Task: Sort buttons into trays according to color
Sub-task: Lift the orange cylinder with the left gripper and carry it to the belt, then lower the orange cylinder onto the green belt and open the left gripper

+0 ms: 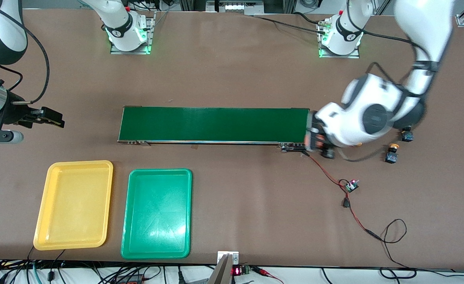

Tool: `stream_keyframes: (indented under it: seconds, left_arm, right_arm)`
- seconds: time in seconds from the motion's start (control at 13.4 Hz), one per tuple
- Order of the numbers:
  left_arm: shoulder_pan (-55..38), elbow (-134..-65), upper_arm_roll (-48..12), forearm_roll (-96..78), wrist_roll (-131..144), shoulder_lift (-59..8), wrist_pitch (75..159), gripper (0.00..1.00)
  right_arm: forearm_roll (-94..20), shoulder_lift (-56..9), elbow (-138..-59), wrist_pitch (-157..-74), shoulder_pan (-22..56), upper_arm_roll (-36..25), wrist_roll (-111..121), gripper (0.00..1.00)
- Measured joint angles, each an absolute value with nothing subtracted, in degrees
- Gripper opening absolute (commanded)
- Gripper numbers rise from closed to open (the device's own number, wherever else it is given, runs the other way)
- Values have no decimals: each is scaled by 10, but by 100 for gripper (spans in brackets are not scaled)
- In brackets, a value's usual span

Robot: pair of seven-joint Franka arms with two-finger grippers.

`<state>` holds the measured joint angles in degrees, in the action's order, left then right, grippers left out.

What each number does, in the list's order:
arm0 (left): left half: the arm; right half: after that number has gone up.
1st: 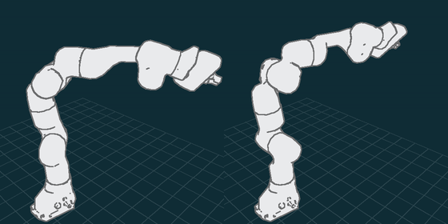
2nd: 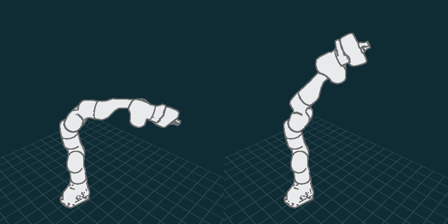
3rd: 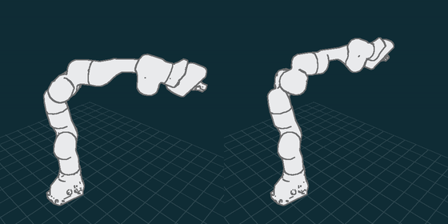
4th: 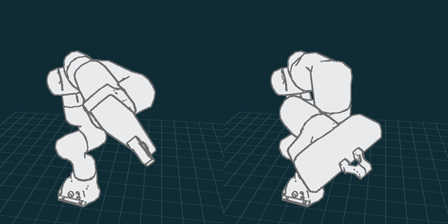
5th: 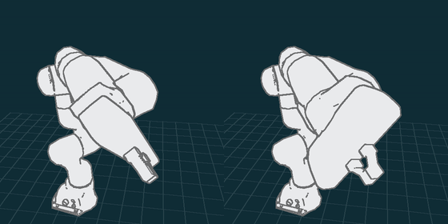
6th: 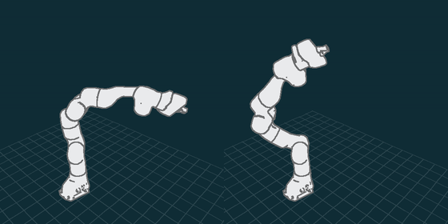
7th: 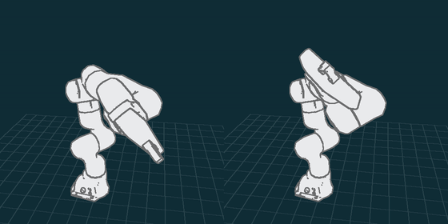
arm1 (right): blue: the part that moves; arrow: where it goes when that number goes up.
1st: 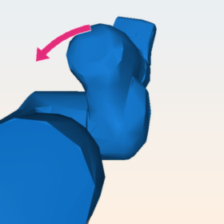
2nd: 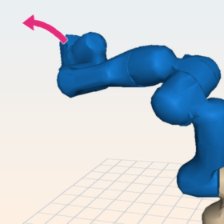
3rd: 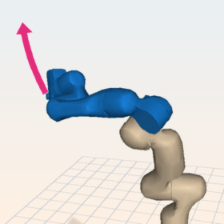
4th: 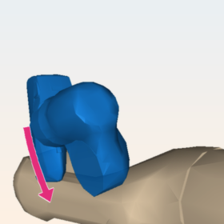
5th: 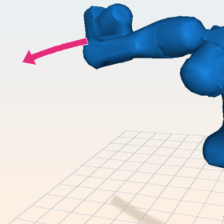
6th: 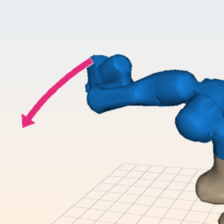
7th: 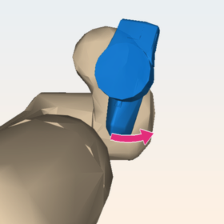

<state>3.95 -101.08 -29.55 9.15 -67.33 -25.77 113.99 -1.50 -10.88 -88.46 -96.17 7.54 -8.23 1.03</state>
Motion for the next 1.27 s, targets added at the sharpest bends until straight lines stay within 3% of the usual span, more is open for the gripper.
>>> stream_keyframes:
  seconds: [0.22,0.75,0.82,0.89,1.27]
  left_arm:
    - [-18,-1020,-296,114,-634,-273,1140,15]
    - [-27,-1055,-294,114,-634,-310,1140,17]
    - [-29,-1056,-294,114,-633,-311,1140,33]
    - [-31,-1056,-294,114,-630,-312,1140,99]
    - [-35,-1051,-299,114,-623,-305,1124,100]
  right_arm:
    - [-15,-109,-885,-962,75,-82,7,100]
    - [-15,-109,-885,-962,75,-82,6,100]
    - [-15,-110,-885,-962,75,-82,6,100]
    - [-15,-110,-885,-962,75,-82,6,100]
    - [-15,-110,-885,-962,76,-82,6,100]
